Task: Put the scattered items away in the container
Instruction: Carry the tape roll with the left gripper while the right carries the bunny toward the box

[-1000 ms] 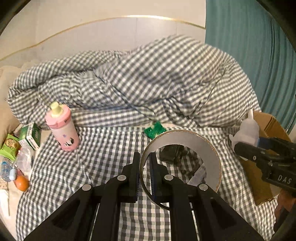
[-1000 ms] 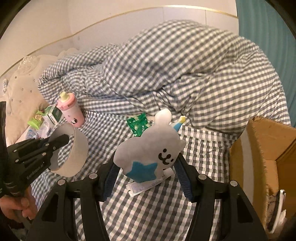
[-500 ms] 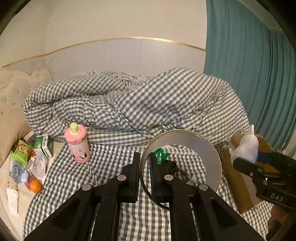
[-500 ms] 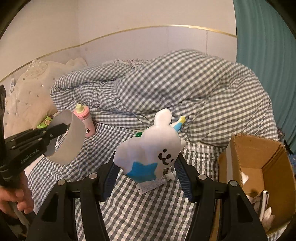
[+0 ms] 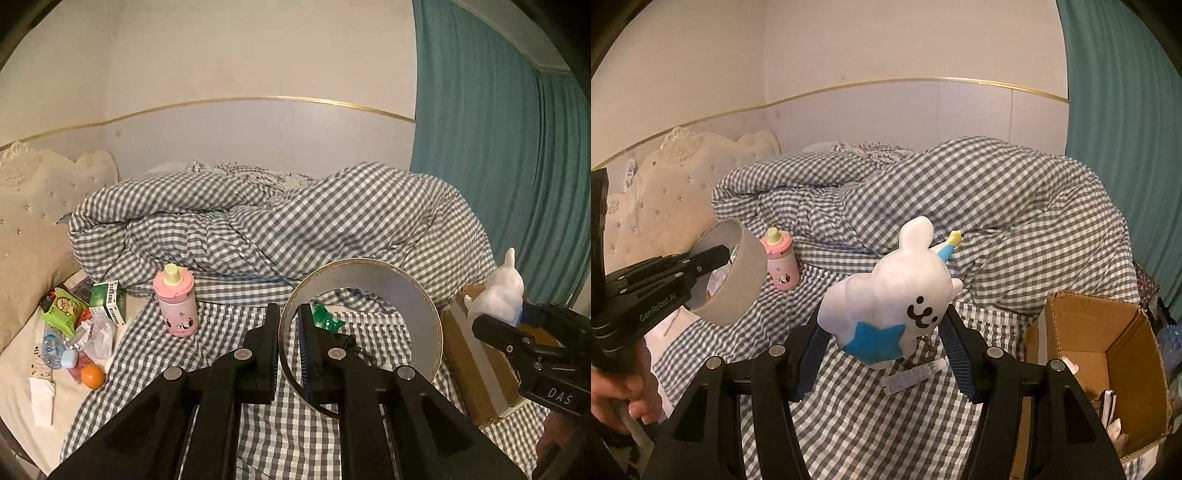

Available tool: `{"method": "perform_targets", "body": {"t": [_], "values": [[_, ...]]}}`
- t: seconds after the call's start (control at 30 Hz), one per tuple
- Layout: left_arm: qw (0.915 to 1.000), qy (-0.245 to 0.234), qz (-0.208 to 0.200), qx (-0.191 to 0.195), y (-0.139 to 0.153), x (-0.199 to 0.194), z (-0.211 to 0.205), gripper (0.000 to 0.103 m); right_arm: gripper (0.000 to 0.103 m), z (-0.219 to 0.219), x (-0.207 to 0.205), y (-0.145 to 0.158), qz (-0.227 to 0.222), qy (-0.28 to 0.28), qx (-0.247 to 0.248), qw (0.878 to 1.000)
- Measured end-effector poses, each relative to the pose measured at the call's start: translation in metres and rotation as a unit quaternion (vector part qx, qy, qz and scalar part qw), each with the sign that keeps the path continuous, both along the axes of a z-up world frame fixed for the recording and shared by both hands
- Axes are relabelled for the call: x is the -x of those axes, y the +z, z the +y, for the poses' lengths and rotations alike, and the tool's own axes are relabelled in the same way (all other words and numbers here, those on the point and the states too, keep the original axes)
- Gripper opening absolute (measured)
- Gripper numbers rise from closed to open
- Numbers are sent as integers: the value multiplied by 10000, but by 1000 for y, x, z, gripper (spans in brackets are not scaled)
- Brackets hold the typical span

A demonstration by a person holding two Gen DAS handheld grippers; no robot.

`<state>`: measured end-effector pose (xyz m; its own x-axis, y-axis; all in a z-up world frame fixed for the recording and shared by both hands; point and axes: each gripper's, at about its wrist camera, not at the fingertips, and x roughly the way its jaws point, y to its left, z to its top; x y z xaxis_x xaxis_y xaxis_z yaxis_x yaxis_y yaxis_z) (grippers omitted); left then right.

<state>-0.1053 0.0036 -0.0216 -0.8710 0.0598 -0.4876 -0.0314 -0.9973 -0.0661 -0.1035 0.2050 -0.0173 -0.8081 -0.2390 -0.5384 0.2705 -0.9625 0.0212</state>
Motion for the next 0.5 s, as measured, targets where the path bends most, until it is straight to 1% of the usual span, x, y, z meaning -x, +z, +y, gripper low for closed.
{"method": "perform_targets", "body": {"t": [0.17, 0.5], "values": [[9999, -30, 95, 58, 8, -7, 4, 10, 59, 3, -6, 9, 102, 10, 11, 9999], [9998, -154, 148, 48, 14, -7, 21, 10, 59, 15, -20, 16, 233, -96, -18, 9997]]}}
